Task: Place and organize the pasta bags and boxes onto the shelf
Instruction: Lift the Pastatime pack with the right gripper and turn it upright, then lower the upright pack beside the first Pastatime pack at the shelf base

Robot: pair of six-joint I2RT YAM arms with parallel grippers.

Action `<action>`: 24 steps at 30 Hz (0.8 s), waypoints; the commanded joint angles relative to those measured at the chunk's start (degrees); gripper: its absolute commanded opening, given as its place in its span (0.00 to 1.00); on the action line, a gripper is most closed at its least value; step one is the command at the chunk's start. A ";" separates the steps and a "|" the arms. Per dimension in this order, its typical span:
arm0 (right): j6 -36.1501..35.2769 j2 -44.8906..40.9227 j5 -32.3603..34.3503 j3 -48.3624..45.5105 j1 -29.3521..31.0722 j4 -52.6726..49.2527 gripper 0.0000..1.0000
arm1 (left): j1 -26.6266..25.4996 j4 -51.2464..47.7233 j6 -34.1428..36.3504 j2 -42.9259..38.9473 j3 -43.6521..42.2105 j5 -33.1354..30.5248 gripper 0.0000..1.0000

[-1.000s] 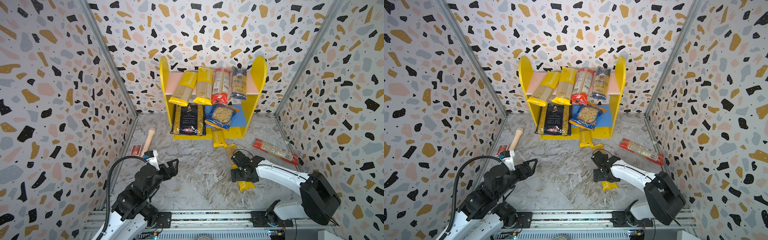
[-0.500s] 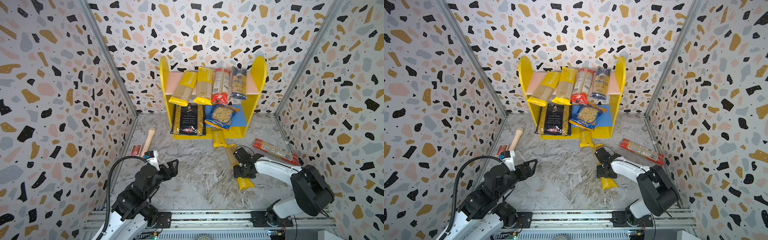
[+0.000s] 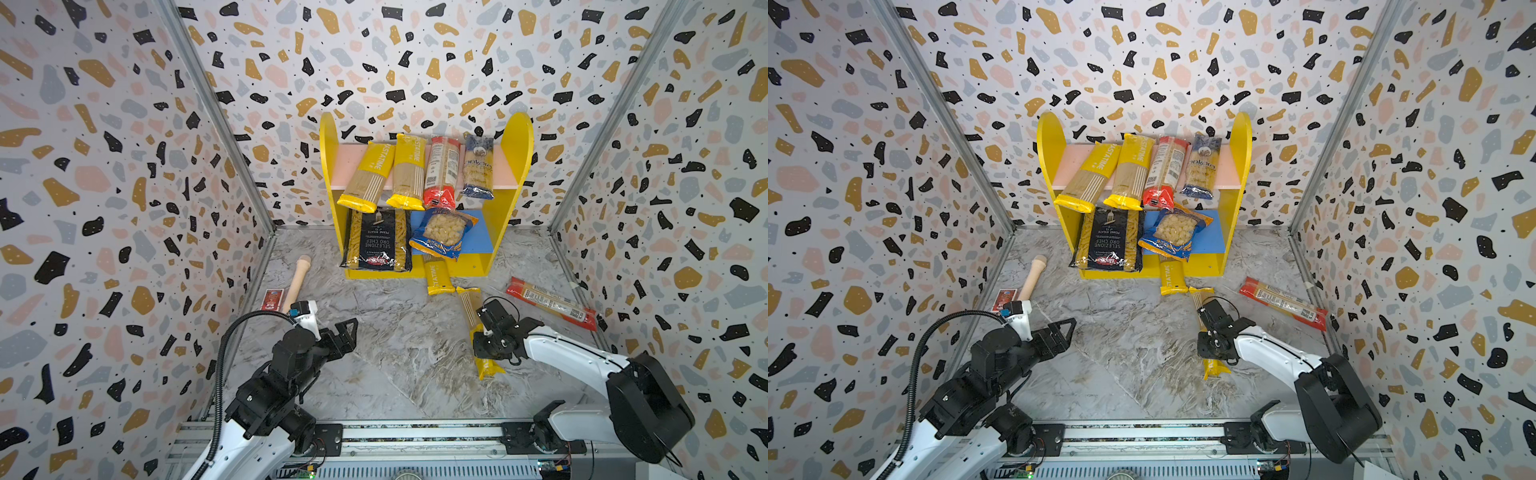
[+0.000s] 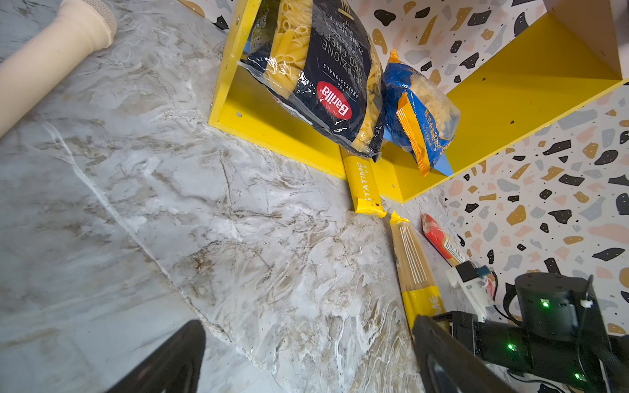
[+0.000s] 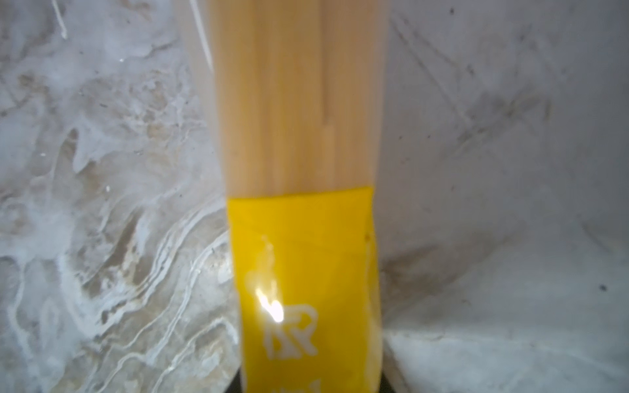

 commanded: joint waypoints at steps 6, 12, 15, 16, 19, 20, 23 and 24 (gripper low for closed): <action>-0.32 -12.01 -10.84 -0.95 -4.76 7.13 0.00 | 0.24 -0.45 0.33 -0.48 2.73 -1.86 0.95; -2.17 -10.91 -17.93 0.27 -10.64 11.44 0.00 | 0.21 -1.13 0.59 -0.06 3.94 -2.47 0.95; -3.16 -7.62 -19.31 1.98 -12.66 12.24 0.00 | 0.20 -1.27 0.81 0.71 4.78 -2.86 0.95; -3.66 -6.26 -19.70 2.91 -13.00 12.55 0.00 | 0.18 -1.19 0.92 0.97 5.10 -3.10 0.95; -4.43 -2.75 -19.74 6.06 -13.25 13.72 0.00 | 0.21 -1.11 1.19 1.97 5.93 -3.54 0.95; -4.60 -1.57 -19.85 7.27 -13.36 13.73 0.00 | 0.25 -1.16 1.27 2.35 6.19 -3.79 0.95; -5.35 2.16 -20.20 11.19 -13.75 14.10 0.00 | 0.24 -0.83 1.53 3.75 7.15 -4.33 0.95; -5.29 3.46 -20.58 12.30 -14.09 14.58 0.00 | 0.22 -0.65 1.62 4.36 7.51 -4.51 0.95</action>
